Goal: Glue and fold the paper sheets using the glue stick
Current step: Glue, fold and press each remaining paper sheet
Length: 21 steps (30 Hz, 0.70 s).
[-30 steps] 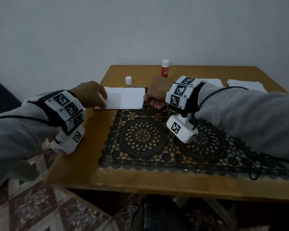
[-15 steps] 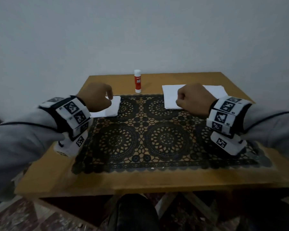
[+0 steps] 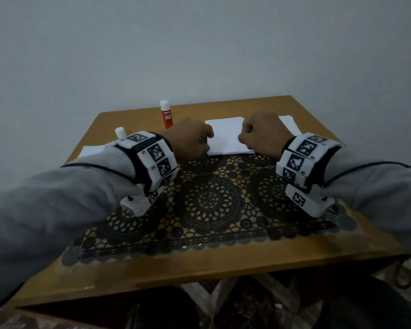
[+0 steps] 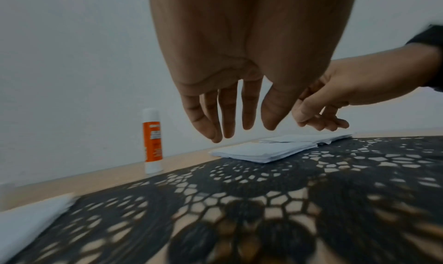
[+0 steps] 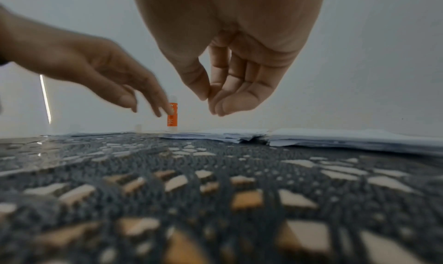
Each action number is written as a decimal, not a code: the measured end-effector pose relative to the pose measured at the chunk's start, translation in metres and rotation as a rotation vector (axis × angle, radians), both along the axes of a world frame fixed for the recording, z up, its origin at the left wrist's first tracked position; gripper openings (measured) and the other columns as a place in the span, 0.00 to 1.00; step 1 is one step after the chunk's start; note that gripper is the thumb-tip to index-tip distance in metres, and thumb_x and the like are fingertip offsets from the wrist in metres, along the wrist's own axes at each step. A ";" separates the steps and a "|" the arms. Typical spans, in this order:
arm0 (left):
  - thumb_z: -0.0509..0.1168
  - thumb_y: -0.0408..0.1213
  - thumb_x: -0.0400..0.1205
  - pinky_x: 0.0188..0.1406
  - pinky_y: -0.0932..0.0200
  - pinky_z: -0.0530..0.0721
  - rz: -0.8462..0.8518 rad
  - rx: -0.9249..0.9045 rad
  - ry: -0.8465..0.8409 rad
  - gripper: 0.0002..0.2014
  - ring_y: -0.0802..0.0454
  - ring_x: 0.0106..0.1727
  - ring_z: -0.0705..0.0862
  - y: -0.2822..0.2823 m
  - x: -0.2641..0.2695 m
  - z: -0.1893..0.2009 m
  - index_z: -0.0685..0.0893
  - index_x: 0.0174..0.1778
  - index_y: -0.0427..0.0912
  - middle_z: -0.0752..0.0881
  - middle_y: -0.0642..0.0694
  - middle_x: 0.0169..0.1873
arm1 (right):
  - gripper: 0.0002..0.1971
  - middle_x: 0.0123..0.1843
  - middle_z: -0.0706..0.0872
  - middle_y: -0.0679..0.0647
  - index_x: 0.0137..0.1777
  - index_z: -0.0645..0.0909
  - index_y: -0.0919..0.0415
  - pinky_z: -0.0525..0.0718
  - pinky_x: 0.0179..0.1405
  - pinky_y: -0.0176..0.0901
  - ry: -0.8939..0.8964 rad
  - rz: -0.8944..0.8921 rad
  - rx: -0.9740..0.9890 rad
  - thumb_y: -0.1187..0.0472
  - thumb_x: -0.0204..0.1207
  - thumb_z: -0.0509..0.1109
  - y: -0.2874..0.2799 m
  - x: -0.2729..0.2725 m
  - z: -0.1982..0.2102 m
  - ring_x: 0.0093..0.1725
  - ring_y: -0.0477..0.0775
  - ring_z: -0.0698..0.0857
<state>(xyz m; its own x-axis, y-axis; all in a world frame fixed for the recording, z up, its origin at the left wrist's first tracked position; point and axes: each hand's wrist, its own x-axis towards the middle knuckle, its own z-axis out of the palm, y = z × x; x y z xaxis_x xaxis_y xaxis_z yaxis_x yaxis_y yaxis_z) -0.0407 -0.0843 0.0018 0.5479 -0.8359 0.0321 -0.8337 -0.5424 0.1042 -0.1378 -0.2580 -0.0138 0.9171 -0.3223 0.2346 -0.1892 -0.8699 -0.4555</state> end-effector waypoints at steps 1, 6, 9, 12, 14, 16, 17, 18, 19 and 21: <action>0.64 0.44 0.83 0.65 0.50 0.77 -0.003 0.024 -0.014 0.19 0.46 0.62 0.80 -0.009 0.001 -0.002 0.78 0.70 0.46 0.84 0.45 0.61 | 0.11 0.37 0.88 0.65 0.34 0.83 0.72 0.88 0.43 0.58 -0.007 -0.013 0.026 0.63 0.72 0.69 -0.001 0.000 0.000 0.38 0.64 0.86; 0.66 0.53 0.80 0.70 0.47 0.73 0.007 0.128 -0.041 0.22 0.46 0.66 0.78 -0.038 0.007 -0.012 0.77 0.70 0.55 0.79 0.49 0.69 | 0.13 0.38 0.89 0.69 0.35 0.82 0.76 0.88 0.44 0.59 -0.025 -0.071 0.084 0.63 0.70 0.69 -0.007 0.000 0.000 0.40 0.68 0.87; 0.68 0.51 0.80 0.69 0.55 0.68 0.009 0.169 -0.032 0.25 0.46 0.71 0.73 -0.046 0.007 -0.017 0.76 0.73 0.52 0.76 0.48 0.72 | 0.12 0.39 0.88 0.71 0.32 0.80 0.74 0.87 0.44 0.60 -0.027 -0.059 0.088 0.63 0.68 0.68 -0.005 0.000 0.000 0.36 0.68 0.86; 0.71 0.49 0.78 0.65 0.55 0.70 -0.009 0.164 -0.024 0.24 0.47 0.67 0.76 -0.047 0.011 -0.016 0.79 0.70 0.52 0.79 0.49 0.68 | 0.11 0.40 0.88 0.71 0.31 0.81 0.71 0.88 0.46 0.60 -0.026 -0.076 0.095 0.62 0.68 0.68 -0.005 0.000 0.000 0.31 0.59 0.81; 0.73 0.49 0.76 0.65 0.53 0.74 -0.016 0.179 0.000 0.23 0.49 0.63 0.78 -0.048 0.016 -0.014 0.81 0.68 0.53 0.82 0.51 0.65 | 0.13 0.39 0.89 0.71 0.35 0.82 0.75 0.89 0.46 0.61 -0.023 -0.089 0.101 0.62 0.69 0.68 -0.006 0.000 0.000 0.32 0.59 0.83; 0.74 0.49 0.75 0.61 0.54 0.76 -0.025 0.193 0.030 0.23 0.52 0.56 0.79 -0.048 0.020 -0.010 0.82 0.67 0.53 0.84 0.51 0.63 | 0.11 0.39 0.89 0.69 0.34 0.83 0.73 0.89 0.46 0.59 -0.010 -0.089 0.110 0.63 0.70 0.68 -0.005 0.000 0.000 0.35 0.64 0.88; 0.74 0.48 0.75 0.58 0.57 0.75 -0.034 0.195 0.038 0.23 0.54 0.52 0.78 -0.048 0.021 -0.009 0.83 0.66 0.53 0.85 0.51 0.61 | 0.10 0.39 0.89 0.69 0.33 0.83 0.71 0.89 0.46 0.59 -0.006 -0.087 0.112 0.63 0.70 0.68 -0.005 0.000 0.000 0.37 0.66 0.88; 0.74 0.48 0.75 0.56 0.58 0.73 -0.044 0.194 0.041 0.22 0.56 0.49 0.77 -0.048 0.023 -0.009 0.83 0.66 0.53 0.85 0.51 0.61 | 0.10 0.39 0.89 0.69 0.33 0.83 0.70 0.89 0.46 0.59 -0.005 -0.085 0.112 0.63 0.70 0.68 -0.005 0.000 0.000 0.38 0.67 0.88; 0.73 0.49 0.76 0.55 0.59 0.72 -0.052 0.193 0.042 0.22 0.57 0.48 0.76 -0.048 0.024 -0.009 0.83 0.66 0.53 0.85 0.51 0.60 | 0.10 0.39 0.89 0.69 0.33 0.83 0.71 0.89 0.46 0.59 -0.007 -0.083 0.113 0.63 0.70 0.68 -0.005 0.000 0.000 0.39 0.68 0.88; 0.71 0.50 0.77 0.55 0.59 0.71 -0.059 0.197 0.041 0.20 0.58 0.49 0.75 -0.048 0.025 -0.009 0.83 0.66 0.54 0.85 0.51 0.59 | 0.10 0.39 0.89 0.69 0.34 0.84 0.72 0.89 0.47 0.59 -0.008 -0.081 0.109 0.64 0.71 0.68 -0.005 0.000 0.000 0.39 0.68 0.88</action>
<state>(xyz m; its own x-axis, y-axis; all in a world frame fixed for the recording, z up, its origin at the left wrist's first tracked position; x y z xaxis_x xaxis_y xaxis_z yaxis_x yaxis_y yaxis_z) -0.0155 -0.1327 -0.0075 0.4953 -0.8545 -0.1565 -0.8618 -0.5060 0.0352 -0.1378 -0.2630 -0.0139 0.8851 -0.4195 0.2018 -0.2528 -0.7972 -0.5482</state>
